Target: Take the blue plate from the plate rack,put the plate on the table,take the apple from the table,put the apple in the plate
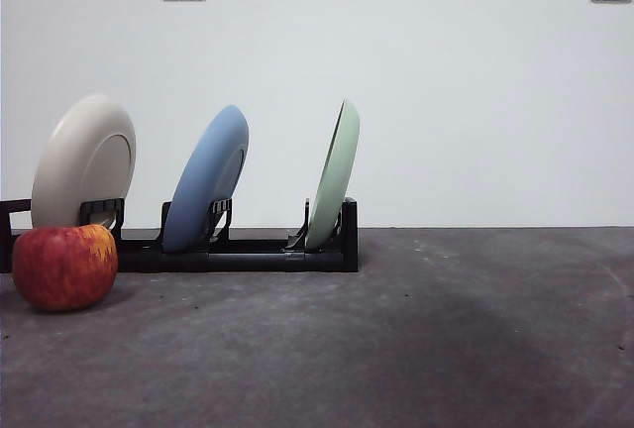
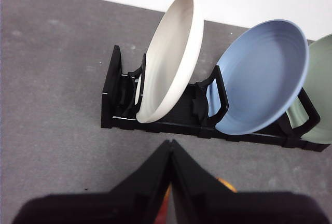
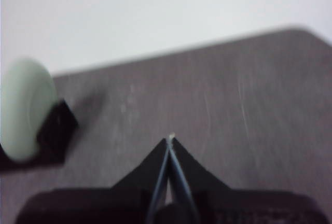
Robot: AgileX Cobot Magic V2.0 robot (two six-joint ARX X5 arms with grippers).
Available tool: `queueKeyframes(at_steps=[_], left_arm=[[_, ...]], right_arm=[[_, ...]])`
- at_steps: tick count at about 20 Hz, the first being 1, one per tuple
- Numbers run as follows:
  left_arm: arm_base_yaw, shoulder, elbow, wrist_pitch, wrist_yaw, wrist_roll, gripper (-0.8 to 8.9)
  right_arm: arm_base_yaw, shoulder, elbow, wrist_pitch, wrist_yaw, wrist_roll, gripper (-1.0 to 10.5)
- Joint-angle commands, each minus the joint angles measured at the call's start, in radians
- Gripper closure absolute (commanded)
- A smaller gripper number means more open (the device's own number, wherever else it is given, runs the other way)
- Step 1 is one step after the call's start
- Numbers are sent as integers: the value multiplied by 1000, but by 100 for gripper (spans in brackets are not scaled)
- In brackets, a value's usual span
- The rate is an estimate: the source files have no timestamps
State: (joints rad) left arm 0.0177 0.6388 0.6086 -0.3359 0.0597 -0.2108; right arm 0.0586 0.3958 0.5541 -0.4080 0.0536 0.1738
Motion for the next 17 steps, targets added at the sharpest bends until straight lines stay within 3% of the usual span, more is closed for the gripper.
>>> queueKeyframes(at_steps=[1,5,11,14,17], left_arm=[[3,79,51,-3,1,-18,818],[3,177,109,-7,30,-48,818],[2,290,216,-32,210,-48,818],[-10,383,327,-58,294,-48,818],[-24,510,488,-158,340,-35,819]], right_arm=[[-1,83,91,-125,-3,16,948],[-1,179,189,-251,-2,19,947],[-1,299,299,-418,-13,18,947],[-1,377,354,-483,-117,16,947],[0,424,363,-482,-291,16,947]])
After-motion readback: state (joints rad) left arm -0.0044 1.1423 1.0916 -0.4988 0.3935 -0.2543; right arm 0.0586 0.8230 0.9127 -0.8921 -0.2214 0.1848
